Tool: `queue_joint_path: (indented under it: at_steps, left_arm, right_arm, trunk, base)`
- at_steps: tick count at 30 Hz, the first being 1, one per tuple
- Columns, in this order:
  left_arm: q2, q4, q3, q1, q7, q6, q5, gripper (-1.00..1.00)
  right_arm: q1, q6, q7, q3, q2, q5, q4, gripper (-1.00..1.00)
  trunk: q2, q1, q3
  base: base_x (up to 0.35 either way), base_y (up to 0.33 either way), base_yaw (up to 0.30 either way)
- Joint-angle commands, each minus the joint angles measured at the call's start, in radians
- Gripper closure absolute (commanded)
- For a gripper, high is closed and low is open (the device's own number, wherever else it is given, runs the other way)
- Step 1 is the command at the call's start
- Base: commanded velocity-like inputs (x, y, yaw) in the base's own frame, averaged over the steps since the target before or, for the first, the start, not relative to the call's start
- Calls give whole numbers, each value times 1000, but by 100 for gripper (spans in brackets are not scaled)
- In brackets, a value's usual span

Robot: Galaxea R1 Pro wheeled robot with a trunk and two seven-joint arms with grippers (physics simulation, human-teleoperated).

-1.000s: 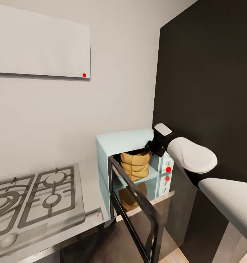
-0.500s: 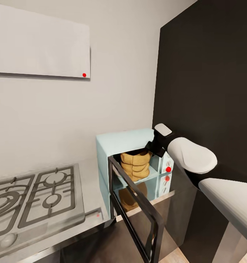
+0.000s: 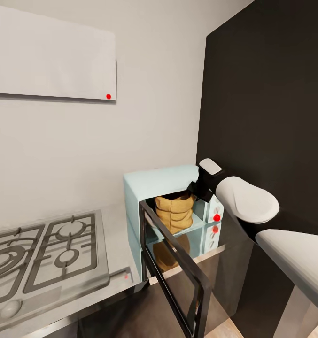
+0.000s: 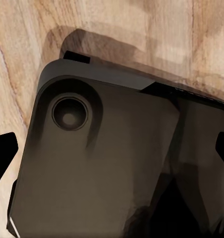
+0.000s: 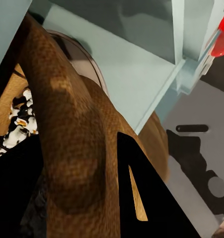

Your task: In the kitchen, take the popcorn bag from the countertop, put it into the microwave, and heat it until the popcorn is cooked so the cooked popcorn ends up inside the bag.

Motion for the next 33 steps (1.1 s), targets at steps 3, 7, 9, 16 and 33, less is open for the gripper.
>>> queue_joint_path:
  at_steps: [3,7,9,16,33]
  left_arm:
    - [0,-1,7,0,-4,1,4,-100]
    - [0,-1,7,0,-4,1,4,-100]
    - [0,-1,7,0,-4,1,4,-100]
    - [0,-1,7,0,-4,1,4,-100]
    - [-1,-1,7,0,-4,1,4,-100]
  right_arm:
    - [0,23,-1,-4,1,-8,11,-100]
    - [0,25,1,-4,0,-8,11,-100]
    - [0,48,1,-5,0,-9,10,-100]
    - [0,95,6,-11,0,-8,6,-100]
    - [1,339,130,-12,-117,-8,-11,-100]
  trunk:
    - [0,0,-1]
    - [0,0,-1]
    - [0,0,-1]
    - [0,0,-1]
    - [0,0,-1]
  base:
    - [0,0,0]
    - [0,0,0]
    - [0,0,0]
    - [0,0,0]
    - [0,0,0]
